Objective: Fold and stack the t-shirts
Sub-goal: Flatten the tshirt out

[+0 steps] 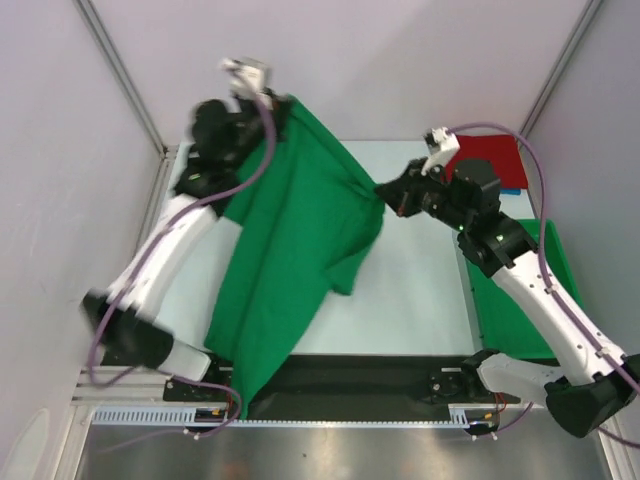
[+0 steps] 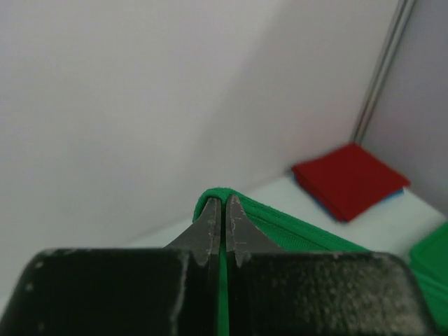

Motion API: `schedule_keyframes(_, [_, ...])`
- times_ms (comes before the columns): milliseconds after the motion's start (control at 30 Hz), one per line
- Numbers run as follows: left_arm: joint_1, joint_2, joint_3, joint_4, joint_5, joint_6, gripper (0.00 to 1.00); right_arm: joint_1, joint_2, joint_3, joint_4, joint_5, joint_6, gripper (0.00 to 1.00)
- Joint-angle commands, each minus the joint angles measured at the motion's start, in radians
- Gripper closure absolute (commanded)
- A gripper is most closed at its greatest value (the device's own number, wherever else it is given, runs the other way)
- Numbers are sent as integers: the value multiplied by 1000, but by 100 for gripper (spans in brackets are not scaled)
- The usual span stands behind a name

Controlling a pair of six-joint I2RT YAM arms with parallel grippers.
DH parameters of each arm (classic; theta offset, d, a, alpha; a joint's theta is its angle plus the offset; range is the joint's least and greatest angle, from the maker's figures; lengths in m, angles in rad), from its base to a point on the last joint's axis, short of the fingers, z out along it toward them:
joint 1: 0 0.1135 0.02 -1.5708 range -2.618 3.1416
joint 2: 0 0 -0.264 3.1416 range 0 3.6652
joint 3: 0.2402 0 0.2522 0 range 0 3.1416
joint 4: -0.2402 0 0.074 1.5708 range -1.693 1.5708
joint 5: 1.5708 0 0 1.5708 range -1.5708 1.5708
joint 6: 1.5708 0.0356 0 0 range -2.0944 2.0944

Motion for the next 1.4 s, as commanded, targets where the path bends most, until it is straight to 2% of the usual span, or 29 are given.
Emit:
schedule_keyframes(0, [2,185,-25,270,-82,-14,100,-156,-65,-206,-239,-77,71,100])
schedule_keyframes(33, [-12,230,-27,308,-83,-19,100,-238,-75,-250,-240,-92,73,100])
schedule_keyframes(100, [-61,328,-10,335,-89,0,100,-312,-90,-337,-227,-128,67,100])
schedule_keyframes(133, [-80,430,2,359,-96,6,100,-375,-90,-406,-222,-136,61,100])
schedule_keyframes(167, [-95,480,42,361,-156,4,100,-406,-87,-431,-217,-136,59,100])
schedule_keyframes(233, [-123,634,107,335,-149,33,100,-440,-75,-495,-199,-102,53,100])
schedule_keyframes(367, [-150,839,347,220,-165,24,100,-498,2,-525,-181,-22,45,100])
schedule_keyframes(533, [-166,887,447,65,-237,17,100,-518,102,-511,-125,12,76,99])
schedule_keyframes(567, [-167,878,460,32,-260,14,86,-518,134,-506,-96,7,79,98])
schedule_keyframes(633, [-164,849,486,-114,-356,-23,70,-518,170,-480,-75,-28,88,98])
schedule_keyframes(667, [-163,832,492,-162,-378,-34,41,-515,207,-468,-61,-37,93,97])
schedule_keyframes(733, [-156,758,487,-316,-443,-78,25,-513,241,-430,-58,-41,90,96])
schedule_keyframes(767, [-153,717,428,-355,-460,-127,13,-513,264,-416,-59,-36,87,91])
schedule_keyframes(800, [-153,674,377,-381,-464,-149,13,-513,279,-395,-62,-9,71,85])
schedule_keyframes(833, [-152,560,310,-403,-471,-175,13,-519,293,-376,-67,2,62,81])
schedule_keyframes(867, [-153,493,135,-401,-463,-242,13,-524,306,-361,-88,15,54,72])
schedule_keyframes(900, [-152,432,37,-373,-445,-282,13,-526,327,-348,-98,50,44,67])
schedule_keyframes(933, [-152,293,-59,-354,-416,-323,14,-526,332,-320,-111,71,41,55])
schedule_keyframes(967, [-155,234,-249,-333,-359,-412,16,-527,338,-309,-137,94,37,52])
schedule_keyframes(1033, [-153,69,-431,-265,-284,-504,21,-526,327,-292,-170,125,40,45])
schedule_keyframes(1067, [-158,21,-580,-254,-241,-579,25,-524,312,-299,-186,125,44,42])
schedule_keyframes(1133, [-182,-49,-750,-234,-205,-624,28,-503,245,-340,-205,125,48,33])
schedule_keyframes(1267, [-222,-170,-928,-246,-201,-719,23,-389,111,-454,-230,112,86,30])
schedule_keyframes(1367, [-236,-195,-1005,-242,-234,-747,22,-325,11,-569,-219,121,141,30])
